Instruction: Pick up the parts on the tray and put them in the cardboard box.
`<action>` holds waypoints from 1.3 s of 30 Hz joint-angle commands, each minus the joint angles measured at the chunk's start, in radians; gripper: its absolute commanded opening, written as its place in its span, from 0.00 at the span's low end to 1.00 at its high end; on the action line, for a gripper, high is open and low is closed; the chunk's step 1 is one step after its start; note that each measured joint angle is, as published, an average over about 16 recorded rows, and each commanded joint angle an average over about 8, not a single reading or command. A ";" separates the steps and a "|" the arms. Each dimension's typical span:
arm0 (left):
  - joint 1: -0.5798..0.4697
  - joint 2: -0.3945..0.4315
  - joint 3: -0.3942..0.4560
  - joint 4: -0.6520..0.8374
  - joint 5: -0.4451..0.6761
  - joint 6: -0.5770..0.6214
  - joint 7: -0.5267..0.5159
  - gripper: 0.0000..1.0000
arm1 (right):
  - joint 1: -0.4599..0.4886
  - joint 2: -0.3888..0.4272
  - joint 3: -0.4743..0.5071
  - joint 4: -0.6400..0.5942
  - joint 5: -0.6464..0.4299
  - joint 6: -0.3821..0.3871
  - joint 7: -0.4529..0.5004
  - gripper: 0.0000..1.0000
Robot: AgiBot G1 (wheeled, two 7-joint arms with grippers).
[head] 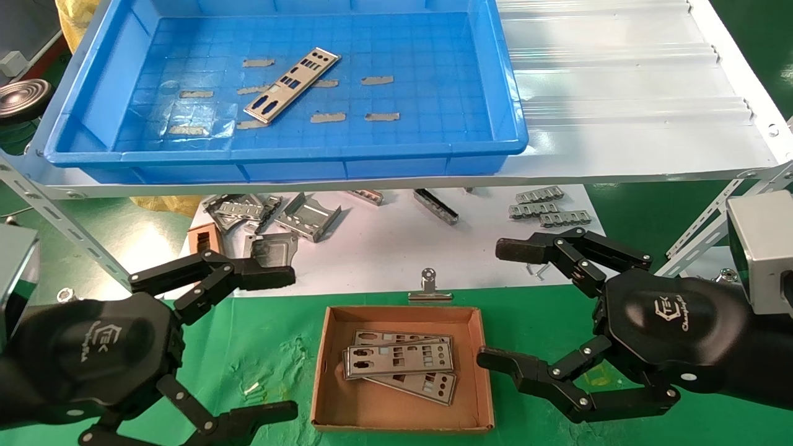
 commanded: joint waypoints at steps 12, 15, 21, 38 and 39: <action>0.000 0.000 0.000 0.000 0.000 0.000 0.000 1.00 | 0.000 0.000 0.000 0.000 0.000 0.000 0.000 0.00; 0.000 0.000 0.000 0.000 0.000 0.000 0.000 1.00 | 0.000 0.000 0.000 0.000 0.000 0.000 0.000 0.00; 0.000 0.000 0.000 0.000 0.000 0.000 0.000 1.00 | 0.000 0.000 0.000 0.000 0.000 0.000 0.000 0.00; -0.001 0.000 -0.001 -0.001 0.000 0.000 0.000 1.00 | 0.000 0.000 0.000 0.000 0.000 0.000 0.000 0.00; -0.004 0.000 -0.001 -0.002 0.001 -0.001 -0.001 1.00 | 0.000 0.000 0.000 0.000 0.000 0.000 0.000 0.00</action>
